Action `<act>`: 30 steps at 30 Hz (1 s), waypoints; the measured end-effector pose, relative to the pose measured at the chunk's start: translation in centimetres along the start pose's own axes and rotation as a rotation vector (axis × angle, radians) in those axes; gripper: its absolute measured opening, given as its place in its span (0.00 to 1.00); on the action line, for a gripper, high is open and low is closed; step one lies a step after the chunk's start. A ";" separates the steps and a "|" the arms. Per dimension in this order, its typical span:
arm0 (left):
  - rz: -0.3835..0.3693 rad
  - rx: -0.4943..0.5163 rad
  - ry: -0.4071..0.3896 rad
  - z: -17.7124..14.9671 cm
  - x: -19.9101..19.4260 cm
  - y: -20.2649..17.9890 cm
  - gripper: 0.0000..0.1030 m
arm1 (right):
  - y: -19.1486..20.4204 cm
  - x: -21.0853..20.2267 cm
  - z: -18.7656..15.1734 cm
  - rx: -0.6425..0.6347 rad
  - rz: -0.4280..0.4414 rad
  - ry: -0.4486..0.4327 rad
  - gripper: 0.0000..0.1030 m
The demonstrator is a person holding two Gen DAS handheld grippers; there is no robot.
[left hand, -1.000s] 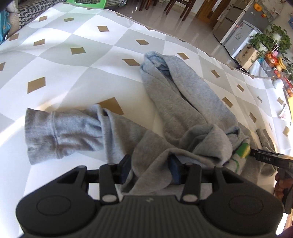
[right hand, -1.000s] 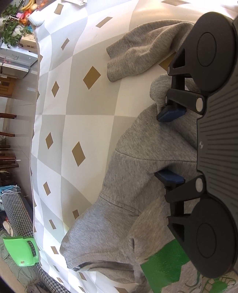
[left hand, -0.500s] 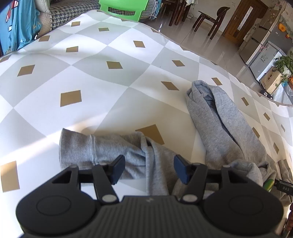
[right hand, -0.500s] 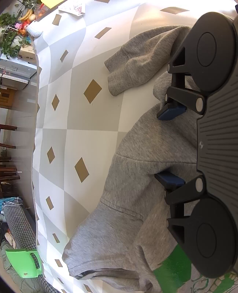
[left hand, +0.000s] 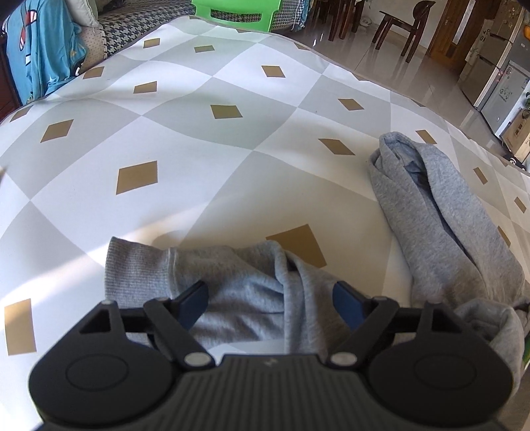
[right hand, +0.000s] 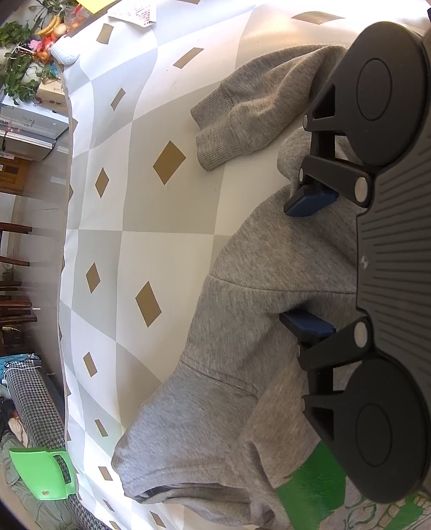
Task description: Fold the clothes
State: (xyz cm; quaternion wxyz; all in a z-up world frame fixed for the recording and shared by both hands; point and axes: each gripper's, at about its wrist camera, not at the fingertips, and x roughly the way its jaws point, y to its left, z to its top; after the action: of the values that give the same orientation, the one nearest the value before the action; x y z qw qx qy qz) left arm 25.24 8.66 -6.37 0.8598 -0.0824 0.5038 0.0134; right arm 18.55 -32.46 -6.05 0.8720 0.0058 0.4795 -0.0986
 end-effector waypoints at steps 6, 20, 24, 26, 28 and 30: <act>0.034 0.053 0.009 -0.7 0.8 -0.2 0.79 | 0.1 0.0 0.1 0.000 -0.007 0.001 0.59; 0.286 0.080 -0.008 -1.0 0.2 2.3 0.85 | 0.5 0.1 0.1 -0.006 -0.021 0.002 0.59; 0.317 0.054 -0.003 -1.0 -0.3 4.1 0.90 | 0.6 0.0 0.2 -0.007 -0.024 0.004 0.59; 0.325 0.046 -0.006 -1.1 -0.5 4.8 0.92 | 0.6 0.0 0.1 -0.006 -0.023 0.006 0.60; 0.331 0.038 -0.007 -1.4 -0.8 5.5 0.93 | 0.7 0.0 0.1 -0.007 -0.023 0.008 0.60; 0.336 0.026 -0.005 -1.6 -1.1 6.2 0.93 | 0.9 -0.1 0.1 -0.010 -0.022 0.010 0.60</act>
State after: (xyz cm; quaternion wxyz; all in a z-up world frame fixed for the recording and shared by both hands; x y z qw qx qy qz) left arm 22.66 14.57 -6.98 0.8476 0.0143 0.5086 0.1506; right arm 18.71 -31.61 -5.98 0.8683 -0.0033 0.4846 -0.1057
